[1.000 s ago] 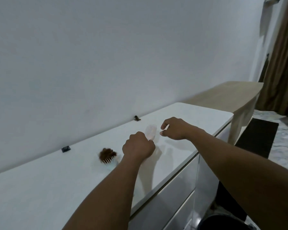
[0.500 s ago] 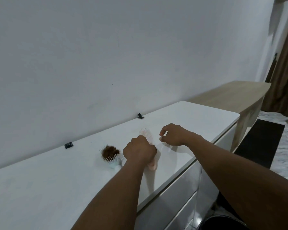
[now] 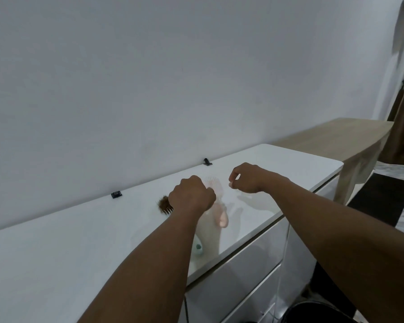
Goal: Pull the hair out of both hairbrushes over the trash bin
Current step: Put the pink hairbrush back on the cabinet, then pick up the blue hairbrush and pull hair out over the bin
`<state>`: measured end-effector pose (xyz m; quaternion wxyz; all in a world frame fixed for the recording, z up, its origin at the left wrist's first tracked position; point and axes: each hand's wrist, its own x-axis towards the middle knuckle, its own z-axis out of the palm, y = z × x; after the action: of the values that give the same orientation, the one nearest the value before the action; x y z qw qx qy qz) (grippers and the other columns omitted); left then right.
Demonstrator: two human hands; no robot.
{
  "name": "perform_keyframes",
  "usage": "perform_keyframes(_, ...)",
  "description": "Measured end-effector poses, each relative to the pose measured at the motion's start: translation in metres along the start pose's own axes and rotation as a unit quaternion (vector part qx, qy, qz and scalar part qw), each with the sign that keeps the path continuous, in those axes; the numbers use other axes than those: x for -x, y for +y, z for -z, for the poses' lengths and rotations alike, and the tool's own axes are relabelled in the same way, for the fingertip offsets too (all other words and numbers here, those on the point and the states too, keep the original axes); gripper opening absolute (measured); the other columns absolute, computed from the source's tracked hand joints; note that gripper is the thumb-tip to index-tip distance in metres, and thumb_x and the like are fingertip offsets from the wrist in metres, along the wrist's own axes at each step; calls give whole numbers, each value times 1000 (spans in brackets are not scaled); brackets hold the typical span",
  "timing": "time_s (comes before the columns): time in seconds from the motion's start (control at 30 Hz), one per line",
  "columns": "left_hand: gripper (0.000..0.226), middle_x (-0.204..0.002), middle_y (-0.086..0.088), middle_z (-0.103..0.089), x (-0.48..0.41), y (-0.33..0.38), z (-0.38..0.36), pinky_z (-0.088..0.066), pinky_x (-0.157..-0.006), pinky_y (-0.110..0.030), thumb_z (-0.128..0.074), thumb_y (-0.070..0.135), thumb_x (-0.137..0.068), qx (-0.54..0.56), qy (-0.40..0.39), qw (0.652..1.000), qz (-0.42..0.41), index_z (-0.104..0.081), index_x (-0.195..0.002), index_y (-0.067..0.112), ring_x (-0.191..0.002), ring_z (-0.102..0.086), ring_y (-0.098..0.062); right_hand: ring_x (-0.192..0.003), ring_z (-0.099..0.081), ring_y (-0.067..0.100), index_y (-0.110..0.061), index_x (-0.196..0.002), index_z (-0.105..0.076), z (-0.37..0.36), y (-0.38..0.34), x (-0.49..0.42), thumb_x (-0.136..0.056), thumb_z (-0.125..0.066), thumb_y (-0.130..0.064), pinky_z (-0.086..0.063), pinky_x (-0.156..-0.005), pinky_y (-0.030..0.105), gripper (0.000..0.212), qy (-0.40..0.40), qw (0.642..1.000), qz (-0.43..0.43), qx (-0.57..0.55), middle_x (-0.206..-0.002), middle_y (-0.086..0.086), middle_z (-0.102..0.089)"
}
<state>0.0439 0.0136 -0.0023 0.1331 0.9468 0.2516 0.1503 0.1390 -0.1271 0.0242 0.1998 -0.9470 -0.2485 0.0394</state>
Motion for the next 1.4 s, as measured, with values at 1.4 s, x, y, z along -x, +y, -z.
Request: perform_keyframes(1.4, 24, -72, 3, -59, 114, 166, -83, -38, -58, -32, -52, 39, -90, 294, -84, 914, -266, -48, -73, 23, -72, -59, -21, -81, -72, 22, -7, -117, -64, 75, 152, 150, -97, -56, -45, -61, -71, 38, 43, 196, 916, -139, -321, -108, 12, -71)
